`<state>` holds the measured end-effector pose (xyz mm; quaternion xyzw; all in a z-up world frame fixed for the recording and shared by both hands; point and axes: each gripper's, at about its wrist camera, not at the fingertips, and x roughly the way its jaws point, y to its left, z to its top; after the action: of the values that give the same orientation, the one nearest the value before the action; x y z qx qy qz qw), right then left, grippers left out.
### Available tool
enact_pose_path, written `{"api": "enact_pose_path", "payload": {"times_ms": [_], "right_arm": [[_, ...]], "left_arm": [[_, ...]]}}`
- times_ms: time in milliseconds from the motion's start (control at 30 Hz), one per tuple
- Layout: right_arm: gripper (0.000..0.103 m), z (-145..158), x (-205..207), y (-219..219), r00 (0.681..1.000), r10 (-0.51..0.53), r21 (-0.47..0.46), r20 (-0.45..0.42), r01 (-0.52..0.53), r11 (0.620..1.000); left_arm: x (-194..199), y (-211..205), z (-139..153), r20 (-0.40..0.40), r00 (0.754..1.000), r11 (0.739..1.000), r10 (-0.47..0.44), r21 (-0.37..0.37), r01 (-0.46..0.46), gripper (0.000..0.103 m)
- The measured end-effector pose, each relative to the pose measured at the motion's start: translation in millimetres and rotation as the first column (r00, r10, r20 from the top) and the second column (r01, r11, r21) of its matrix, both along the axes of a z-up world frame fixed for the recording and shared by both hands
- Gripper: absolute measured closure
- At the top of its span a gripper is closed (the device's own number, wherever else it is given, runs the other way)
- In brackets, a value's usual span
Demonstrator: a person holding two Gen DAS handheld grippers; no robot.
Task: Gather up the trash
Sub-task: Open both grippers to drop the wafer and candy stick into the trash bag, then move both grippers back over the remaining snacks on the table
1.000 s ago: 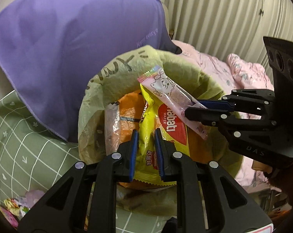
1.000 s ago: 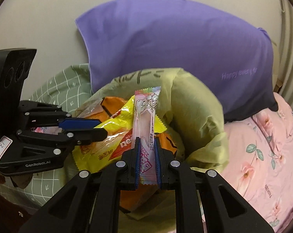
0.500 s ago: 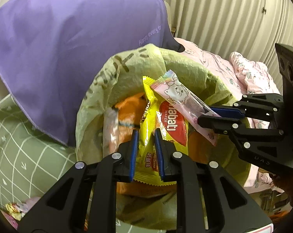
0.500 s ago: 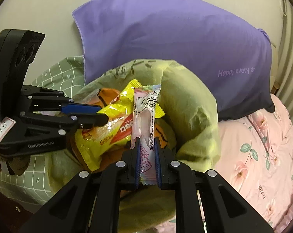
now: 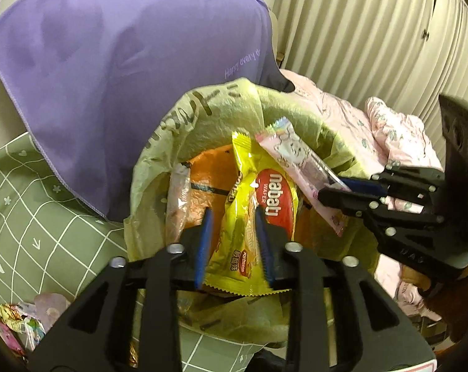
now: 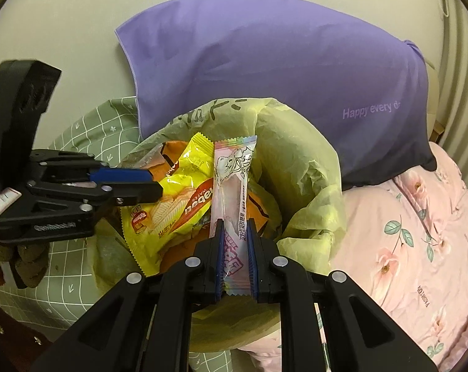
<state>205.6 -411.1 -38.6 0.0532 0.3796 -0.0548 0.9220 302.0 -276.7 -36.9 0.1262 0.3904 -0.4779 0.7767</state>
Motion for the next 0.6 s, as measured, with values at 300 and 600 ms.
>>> {"api": "enact_pose_path", "payload": {"times_ms": [300,600], "right_arm": [[0.067,11,-2,14,0.999,-0.022,-0.039,0.03,0.023,0.999],[0.066,44,-2,47,0.993,0.012,-0.059,0.12,-0.005,0.998]], "left_arm": [[-7,39,36,0.109,0.988,0.993,0.112,-0.044,-0.108,0.056],[-14,116,65,0.173,0.953,0.967,0.249,-0.105,-0.234,0.05]]}}
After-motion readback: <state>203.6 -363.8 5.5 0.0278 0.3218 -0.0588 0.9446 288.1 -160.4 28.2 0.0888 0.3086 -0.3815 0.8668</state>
